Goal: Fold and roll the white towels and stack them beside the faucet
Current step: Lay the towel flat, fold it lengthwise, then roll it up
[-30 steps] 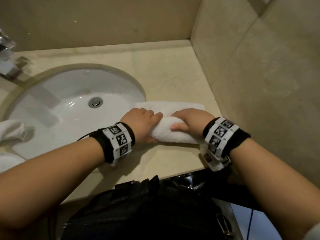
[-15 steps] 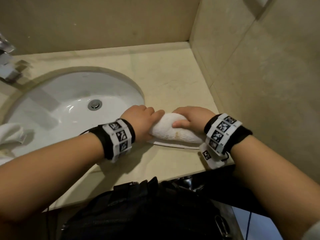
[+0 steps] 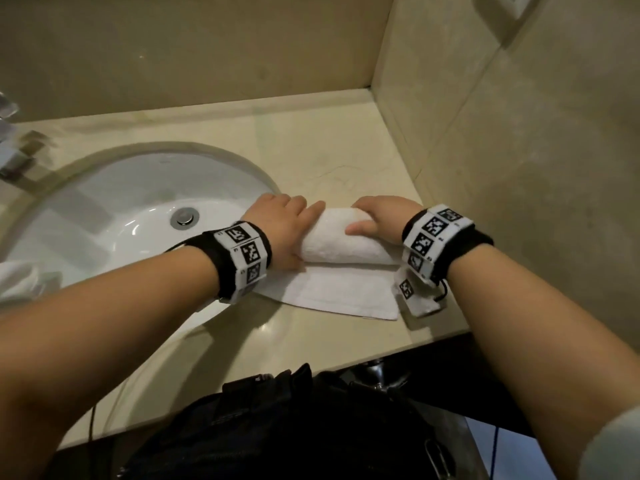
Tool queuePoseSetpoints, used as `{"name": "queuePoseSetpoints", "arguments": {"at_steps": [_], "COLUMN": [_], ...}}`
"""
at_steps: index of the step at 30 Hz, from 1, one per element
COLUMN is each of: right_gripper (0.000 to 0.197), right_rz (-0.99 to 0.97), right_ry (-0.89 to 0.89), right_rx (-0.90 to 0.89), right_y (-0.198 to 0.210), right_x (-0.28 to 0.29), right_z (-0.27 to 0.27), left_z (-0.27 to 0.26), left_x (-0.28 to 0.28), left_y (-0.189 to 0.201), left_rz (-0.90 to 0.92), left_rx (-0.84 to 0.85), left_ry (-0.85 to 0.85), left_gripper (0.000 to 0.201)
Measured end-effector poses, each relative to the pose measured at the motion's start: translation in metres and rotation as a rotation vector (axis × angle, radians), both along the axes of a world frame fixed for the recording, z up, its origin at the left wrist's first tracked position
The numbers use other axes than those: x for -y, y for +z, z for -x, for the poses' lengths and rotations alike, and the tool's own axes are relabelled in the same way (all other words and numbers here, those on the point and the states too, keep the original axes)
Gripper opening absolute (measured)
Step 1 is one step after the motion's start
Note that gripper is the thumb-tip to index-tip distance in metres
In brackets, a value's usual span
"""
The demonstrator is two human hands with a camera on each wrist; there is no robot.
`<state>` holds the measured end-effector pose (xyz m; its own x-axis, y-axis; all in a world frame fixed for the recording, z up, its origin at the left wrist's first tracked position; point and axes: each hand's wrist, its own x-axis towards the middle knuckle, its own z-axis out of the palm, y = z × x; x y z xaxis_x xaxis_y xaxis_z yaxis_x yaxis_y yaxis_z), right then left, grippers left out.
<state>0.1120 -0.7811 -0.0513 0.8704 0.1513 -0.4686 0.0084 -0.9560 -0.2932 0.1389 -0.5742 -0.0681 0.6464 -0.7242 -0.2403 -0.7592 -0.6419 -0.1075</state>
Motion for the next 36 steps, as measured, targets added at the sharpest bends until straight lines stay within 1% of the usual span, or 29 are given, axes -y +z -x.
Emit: {"name": "queuePoseSetpoints", "arguments": {"at_steps": [2, 3, 5, 6, 7, 8, 9, 10, 11, 12, 13, 14, 16, 17, 18, 20, 21, 22, 23, 24, 25, 26, 27, 28, 30, 31, 32, 34, 36], "right_gripper": [0.053, 0.062, 0.086, 0.092, 0.089, 0.080, 0.068, 0.059, 0.055, 0.054, 0.055, 0.055, 0.056, 0.058, 0.061, 0.078, 0.089, 0.098, 0.101, 0.098, 0.090, 0.078, 0.065, 0.056, 0.051, 0.053, 0.055, 0.059, 0.069], "right_rz": [0.164, 0.213, 0.242, 0.236, 0.220, 0.189, 0.154, 0.119, 0.086, 0.052, 0.019, -0.007, -0.018, 0.007, 0.055, 0.156, 0.192, 0.215, 0.214, 0.201, 0.177, 0.146, 0.125, 0.125, 0.182, 0.190, 0.170, 0.110, 0.110], "right_ry": [0.054, 0.089, 0.154, 0.168, 0.169, 0.163, 0.160, 0.158, 0.155, 0.144, 0.129, 0.117, 0.114, 0.119, 0.127, 0.140, 0.161, 0.181, 0.187, 0.182, 0.170, 0.156, 0.146, 0.150, 0.175, 0.182, 0.191, 0.193, 0.131], "right_rx": [0.173, 0.239, 0.282, 0.286, 0.289, 0.286, 0.260, 0.197, 0.107, 0.013, -0.060, -0.104, -0.122, -0.089, -0.006, 0.234, 0.310, 0.334, 0.330, 0.318, 0.305, 0.284, 0.235, 0.160, 0.009, -0.029, -0.042, -0.028, 0.067], "right_y": [-0.004, -0.007, -0.017, -0.021, -0.023, -0.023, -0.021, -0.018, -0.015, -0.013, -0.012, -0.011, -0.012, -0.012, -0.012, -0.016, -0.018, -0.020, -0.020, -0.021, -0.020, -0.016, -0.011, -0.005, 0.003, 0.004, 0.005, 0.002, -0.007], "right_x": [-0.001, -0.002, 0.000, 0.000, 0.001, 0.001, 0.001, 0.001, 0.003, 0.005, 0.008, 0.009, 0.010, 0.009, 0.008, 0.010, 0.011, 0.011, 0.011, 0.010, 0.008, 0.005, 0.002, 0.000, -0.001, 0.000, 0.001, 0.005, 0.012], "right_z": [0.003, 0.009, 0.025, 0.030, 0.029, 0.025, 0.017, 0.007, -0.003, -0.011, -0.017, -0.022, -0.028, -0.027, -0.024, -0.008, 0.003, 0.014, 0.024, 0.028, 0.027, 0.021, 0.012, 0.001, -0.016, -0.023, -0.028, -0.032, -0.026], "left_z": [-0.011, -0.018, -0.026, -0.027, -0.029, -0.030, -0.032, -0.032, -0.030, -0.028, -0.025, -0.022, -0.019, -0.021, -0.024, -0.037, -0.043, -0.047, -0.050, -0.051, -0.050, -0.047, -0.044, -0.041, -0.035, -0.032, -0.031, -0.033, -0.041], "left_x": [0.005, 0.005, 0.002, 0.000, -0.002, -0.003, -0.004, -0.006, -0.009, -0.014, -0.019, -0.025, -0.032, -0.032, -0.029, -0.026, -0.026, -0.028, -0.030, -0.032, -0.033, -0.034, -0.036, -0.038, -0.039, -0.040, -0.041, -0.040, -0.037], "left_y": [-0.001, 0.000, 0.000, -0.002, -0.002, -0.002, -0.001, 0.000, 0.000, 0.000, -0.001, -0.003, -0.005, -0.005, -0.004, -0.003, -0.003, -0.004, -0.006, -0.007, -0.007, -0.005, -0.003, -0.003, -0.006, -0.007, -0.008, -0.010, -0.010], "left_rz": [0.022, 0.045, 0.054, 0.046, 0.043, 0.057, 0.079, 0.107, 0.136, 0.156, 0.160, 0.147, 0.144, 0.169, 0.211, 0.287, 0.295, 0.292, 0.277, 0.272, 0.275, 0.292, 0.303, 0.294, 0.207, 0.151, 0.105, 0.076, 0.119], "left_rx": [-0.104, -0.170, -0.334, -0.430, -0.526, -0.609, -0.650, -0.643, -0.562, -0.440, -0.325, -0.248, -0.232, -0.263, -0.310, -0.489, -0.600, -0.706, -0.785, -0.838, -0.858, -0.841, -0.748, -0.594, -0.258, -0.166, -0.135, -0.144, -0.229], "left_ry": [0.061, 0.093, 0.146, 0.156, 0.166, 0.192, 0.216, 0.228, 0.211, 0.171, 0.122, 0.076, 0.053, 0.075, 0.110, 0.221, 0.269, 0.303, 0.323, 0.340, 0.358, 0.370, 0.338, 0.259, 0.046, -0.013, -0.022, 0.018, 0.075], "left_gripper": [0.085, 0.078, 0.073, 0.076, 0.079, 0.082, 0.085, 0.089, 0.093, 0.098, 0.103, 0.106, 0.104, 0.099, 0.091, 0.076, 0.074, 0.073, 0.073, 0.073, 0.073, 0.076, 0.083, 0.092, 0.107, 0.111, 0.113, 0.115, 0.110]}}
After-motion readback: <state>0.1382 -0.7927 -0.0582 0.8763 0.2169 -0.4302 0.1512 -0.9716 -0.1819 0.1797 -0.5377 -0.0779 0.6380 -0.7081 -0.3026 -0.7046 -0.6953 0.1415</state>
